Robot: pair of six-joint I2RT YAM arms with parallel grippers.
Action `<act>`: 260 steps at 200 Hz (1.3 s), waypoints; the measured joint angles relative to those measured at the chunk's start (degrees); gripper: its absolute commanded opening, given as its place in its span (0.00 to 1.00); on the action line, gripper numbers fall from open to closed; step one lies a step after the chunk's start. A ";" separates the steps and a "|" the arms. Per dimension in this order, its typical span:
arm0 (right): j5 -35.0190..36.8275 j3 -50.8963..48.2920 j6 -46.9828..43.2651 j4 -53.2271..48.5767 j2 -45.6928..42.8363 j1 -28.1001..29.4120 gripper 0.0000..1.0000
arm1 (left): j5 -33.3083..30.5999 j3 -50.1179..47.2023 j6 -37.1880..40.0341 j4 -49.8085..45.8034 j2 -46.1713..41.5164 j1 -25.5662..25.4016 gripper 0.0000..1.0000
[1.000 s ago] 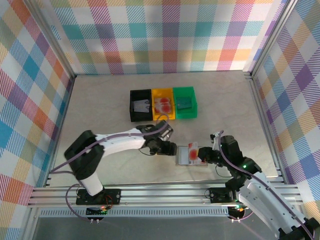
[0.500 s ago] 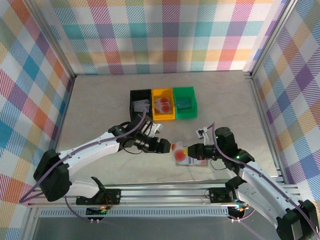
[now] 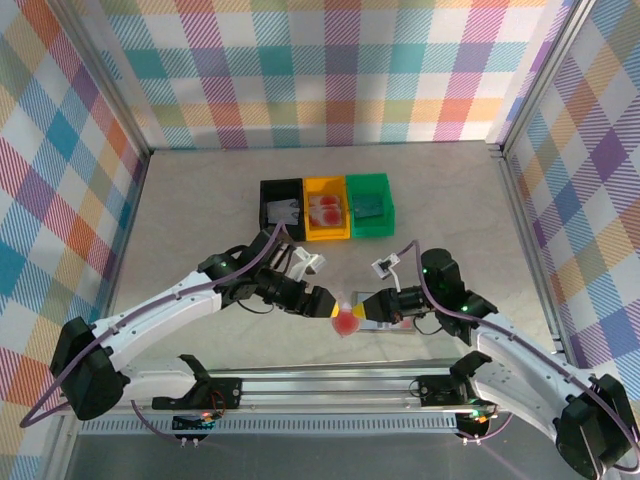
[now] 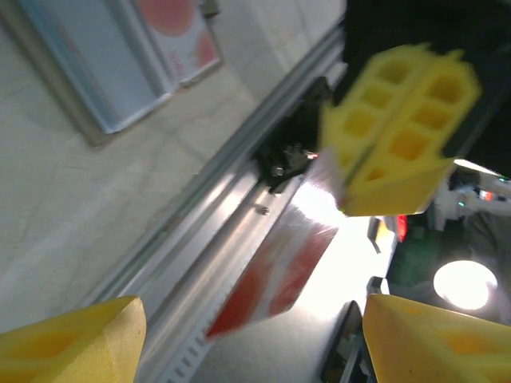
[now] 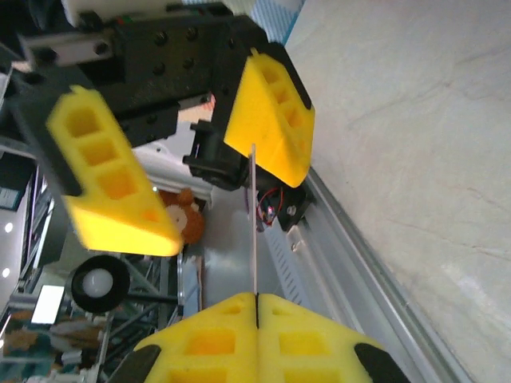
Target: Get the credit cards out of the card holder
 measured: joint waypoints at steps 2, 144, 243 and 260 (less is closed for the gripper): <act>0.00 0.11 -0.02 -0.04 0.17 0.31 0.00 | 0.37 0.00 0.00 0.13 -0.13 0.00 0.69; -0.85 3.34 -3.26 -0.07 2.93 5.77 0.00 | 9.09 -1.20 1.60 1.44 -1.60 0.00 0.33; -1.18 3.43 -4.04 -0.17 2.82 5.99 0.00 | 9.88 -1.25 2.32 1.20 -2.19 0.00 0.00; -0.37 3.54 -4.57 -0.72 2.75 5.99 0.00 | 9.57 -1.25 2.23 1.20 -2.23 0.00 0.00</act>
